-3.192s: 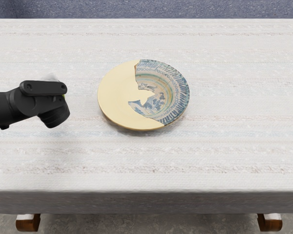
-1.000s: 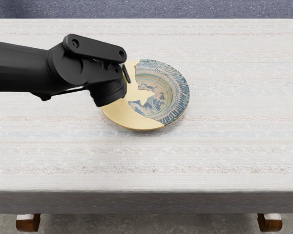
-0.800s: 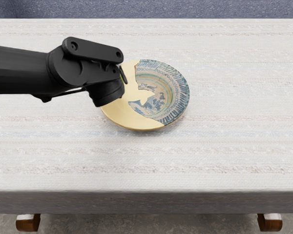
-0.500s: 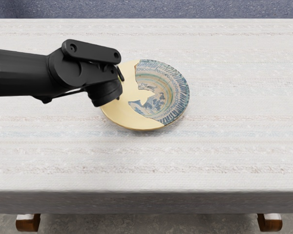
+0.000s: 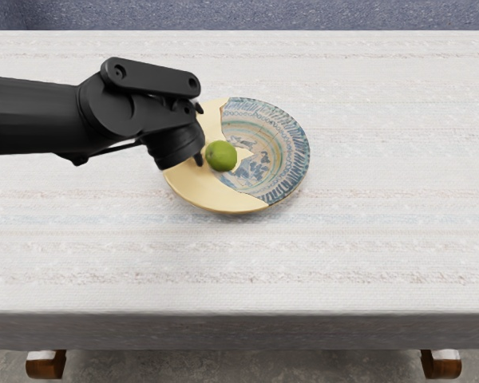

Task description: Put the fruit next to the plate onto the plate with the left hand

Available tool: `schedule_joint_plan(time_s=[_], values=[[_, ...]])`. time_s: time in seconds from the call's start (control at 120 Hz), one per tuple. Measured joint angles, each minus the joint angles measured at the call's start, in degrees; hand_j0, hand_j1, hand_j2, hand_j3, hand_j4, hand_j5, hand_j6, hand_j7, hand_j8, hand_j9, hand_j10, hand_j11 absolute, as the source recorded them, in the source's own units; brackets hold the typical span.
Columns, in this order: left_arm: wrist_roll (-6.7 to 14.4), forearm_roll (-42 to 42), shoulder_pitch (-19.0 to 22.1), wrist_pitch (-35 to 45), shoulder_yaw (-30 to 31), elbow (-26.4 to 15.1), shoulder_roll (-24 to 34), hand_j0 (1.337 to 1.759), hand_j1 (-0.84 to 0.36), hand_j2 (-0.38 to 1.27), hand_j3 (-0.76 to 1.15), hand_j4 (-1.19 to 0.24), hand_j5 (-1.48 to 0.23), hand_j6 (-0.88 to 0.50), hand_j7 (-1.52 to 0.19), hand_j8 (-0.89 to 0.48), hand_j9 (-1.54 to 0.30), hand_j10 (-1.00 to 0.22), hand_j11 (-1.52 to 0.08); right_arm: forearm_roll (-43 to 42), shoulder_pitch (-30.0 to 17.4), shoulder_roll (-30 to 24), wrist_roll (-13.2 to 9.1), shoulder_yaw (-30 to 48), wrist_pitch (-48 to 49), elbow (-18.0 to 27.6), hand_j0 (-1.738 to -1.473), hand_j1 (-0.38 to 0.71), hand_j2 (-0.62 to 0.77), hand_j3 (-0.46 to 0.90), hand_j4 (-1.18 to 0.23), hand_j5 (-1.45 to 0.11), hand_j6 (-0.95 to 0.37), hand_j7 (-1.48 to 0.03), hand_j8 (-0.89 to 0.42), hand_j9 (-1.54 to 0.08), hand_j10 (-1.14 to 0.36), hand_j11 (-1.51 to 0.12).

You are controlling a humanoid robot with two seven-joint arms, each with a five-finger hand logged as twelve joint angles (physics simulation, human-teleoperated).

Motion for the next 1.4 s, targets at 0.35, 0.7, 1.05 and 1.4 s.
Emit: schedule_joint_plan(time_s=[0.35, 0.7, 1.05, 1.4], values=[[0.0, 7.7, 5.7, -10.0, -17.8, -3.6, 15.3, 1.658, 0.03, 0.05, 0.00, -0.26, -0.34, -0.27, -0.34, -0.26, -0.34, -0.27, -0.34, 0.0, 0.3, 0.0, 0.0, 0.0, 0.0, 0.0, -1.658, -0.31, -0.01, 0.00, -0.03, -0.05, -0.03, -0.05, -0.03, -0.05, -0.03, -0.05], [0.0, 15.7, 33.2, -37.8, -55.2, -15.4, 42.0, 1.658, 0.03, 0.05, 0.00, -0.27, -0.35, -0.27, -0.35, -0.27, -0.35, -0.27, -0.35, 0.0, 0.4, 0.0, 0.0, 0.0, 0.0, 0.1, -1.658, -0.31, -0.01, 0.00, -0.03, -0.05, -0.04, -0.05, -0.03, -0.05, -0.03, -0.05], [0.0, 10.2, 57.5, -58.5, -86.6, -15.8, 48.7, 1.658, 0.03, 0.05, 0.00, -0.27, -0.35, -0.27, -0.35, -0.27, -0.35, -0.27, -0.35, 0.0, 0.5, 0.0, 0.0, 0.0, 0.0, 0.2, -1.658, -0.31, -0.01, 0.00, -0.03, -0.05, -0.03, -0.05, -0.03, -0.05, -0.03, -0.05], [0.0, -1.0, 62.3, -59.6, -94.0, -7.3, 49.9, 1.658, 0.04, 0.05, 0.00, -0.26, -0.33, -0.26, -0.33, -0.26, -0.33, -0.26, -0.33, 0.0, 0.5, 0.0, 0.0, 0.0, 0.0, 0.2, -1.658, -0.31, -0.01, 0.00, -0.03, -0.05, -0.04, -0.05, -0.03, -0.05, -0.03, -0.05]])
